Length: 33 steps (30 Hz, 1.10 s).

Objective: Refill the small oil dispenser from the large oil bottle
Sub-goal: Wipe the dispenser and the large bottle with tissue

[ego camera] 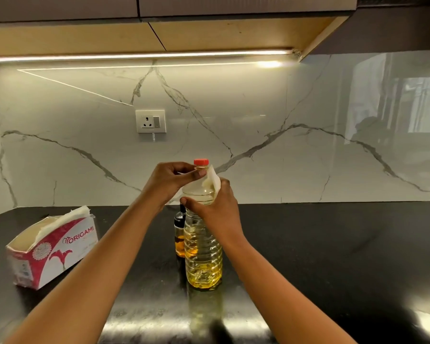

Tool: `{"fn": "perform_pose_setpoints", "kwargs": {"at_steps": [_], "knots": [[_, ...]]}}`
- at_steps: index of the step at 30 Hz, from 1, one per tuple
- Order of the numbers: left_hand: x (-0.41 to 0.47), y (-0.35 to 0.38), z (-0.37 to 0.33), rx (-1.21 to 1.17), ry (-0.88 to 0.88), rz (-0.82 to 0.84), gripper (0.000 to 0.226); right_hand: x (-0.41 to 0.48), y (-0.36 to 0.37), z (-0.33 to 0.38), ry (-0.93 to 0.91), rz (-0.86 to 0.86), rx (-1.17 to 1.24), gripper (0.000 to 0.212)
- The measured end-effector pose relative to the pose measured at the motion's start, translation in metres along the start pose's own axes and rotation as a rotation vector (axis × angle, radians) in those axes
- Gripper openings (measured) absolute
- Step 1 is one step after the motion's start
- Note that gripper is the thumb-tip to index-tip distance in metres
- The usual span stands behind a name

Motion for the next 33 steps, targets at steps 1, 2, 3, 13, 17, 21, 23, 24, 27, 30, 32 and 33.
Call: {"fn": "perform_pose_setpoints", "kwargs": {"at_steps": [1, 2, 3, 13, 17, 21, 23, 24, 27, 30, 32, 33], "knots": [[-0.001, -0.002, -0.004, 0.062, 0.017, -0.044, 0.017, -0.002, 0.001, 0.001, -0.005, -0.02, -0.012, 0.075], [0.0, -0.003, -0.007, 0.113, 0.032, -0.062, 0.018, -0.005, 0.001, 0.002, -0.012, -0.043, -0.031, 0.076], [0.0, -0.003, -0.01, 0.157, 0.037, -0.064, 0.019, -0.007, 0.001, 0.003, -0.027, -0.063, -0.05, 0.077], [0.011, -0.006, -0.004, 0.194, -0.006, 0.107, 0.016, -0.004, 0.01, -0.006, 0.081, 0.122, 0.202, 0.062], [0.013, -0.004, -0.001, 0.159, -0.016, 0.15, 0.033, 0.011, 0.001, -0.007, 0.212, 0.166, 0.239, 0.047], [0.013, -0.003, 0.002, 0.128, -0.01, 0.197, 0.028, -0.024, -0.005, 0.001, -0.005, 0.057, 0.325, 0.04], [0.014, -0.004, 0.001, 0.131, 0.01, 0.209, 0.026, -0.017, -0.005, 0.0, 0.055, 0.06, 0.325, 0.036], [0.014, -0.004, 0.0, 0.129, 0.018, 0.221, 0.026, -0.006, -0.003, -0.006, 0.143, 0.084, 0.324, 0.034], [0.013, -0.001, -0.004, 0.072, 0.024, 0.281, 0.039, 0.013, 0.001, -0.015, 0.497, 0.207, 0.538, 0.033], [0.014, 0.003, -0.004, 0.009, 0.025, 0.336, 0.039, 0.007, -0.002, -0.012, 0.449, 0.236, 0.485, 0.031], [0.016, 0.005, 0.001, -0.012, 0.028, 0.36, 0.033, -0.005, -0.01, -0.006, 0.264, 0.133, 0.348, 0.028], [0.016, 0.005, 0.003, -0.024, 0.032, 0.367, 0.032, -0.013, -0.014, -0.001, 0.151, 0.077, 0.292, 0.031]]}}
Point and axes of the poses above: each hand's wrist, its own x-axis towards the middle knuckle, its own y-axis out of the palm, z = x × y, the point moved 7 cm from there along x, towards the middle knuckle, and after that the axes turned 4 degrees about y, right-handed, at the moved point
